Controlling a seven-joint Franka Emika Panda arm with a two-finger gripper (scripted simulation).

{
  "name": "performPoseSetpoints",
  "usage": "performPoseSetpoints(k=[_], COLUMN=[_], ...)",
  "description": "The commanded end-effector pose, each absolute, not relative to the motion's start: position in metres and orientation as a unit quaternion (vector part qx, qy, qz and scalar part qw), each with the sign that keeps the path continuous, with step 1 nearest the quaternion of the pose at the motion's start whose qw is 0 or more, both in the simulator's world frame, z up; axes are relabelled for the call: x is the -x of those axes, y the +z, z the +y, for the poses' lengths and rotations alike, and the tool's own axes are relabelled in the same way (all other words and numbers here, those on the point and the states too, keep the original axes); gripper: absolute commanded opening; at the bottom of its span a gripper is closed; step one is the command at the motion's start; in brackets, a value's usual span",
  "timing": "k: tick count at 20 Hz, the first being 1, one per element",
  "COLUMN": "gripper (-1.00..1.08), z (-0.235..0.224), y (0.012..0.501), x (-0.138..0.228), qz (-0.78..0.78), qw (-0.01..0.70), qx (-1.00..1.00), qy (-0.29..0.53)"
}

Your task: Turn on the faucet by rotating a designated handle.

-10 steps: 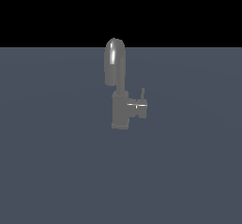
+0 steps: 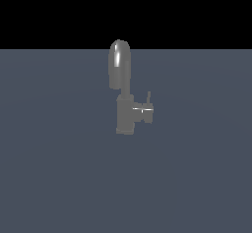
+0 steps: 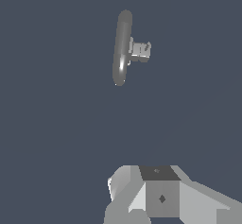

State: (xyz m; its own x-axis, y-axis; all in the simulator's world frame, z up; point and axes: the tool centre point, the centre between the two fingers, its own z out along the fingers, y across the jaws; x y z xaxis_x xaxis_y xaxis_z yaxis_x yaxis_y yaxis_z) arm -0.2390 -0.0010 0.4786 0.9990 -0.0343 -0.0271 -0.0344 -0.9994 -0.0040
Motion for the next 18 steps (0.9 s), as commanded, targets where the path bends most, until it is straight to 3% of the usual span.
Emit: performPoseSetpoints(k=[1,18], gripper=[-1.0,-1.0], z=[-0.001,-0.015], y=[0.477,0.451], x=[0.233,0.152], qz=[0.025,0.14], qw=[0.01,0.122], qx=[0.999,0.975], qy=[0.02,0.118])
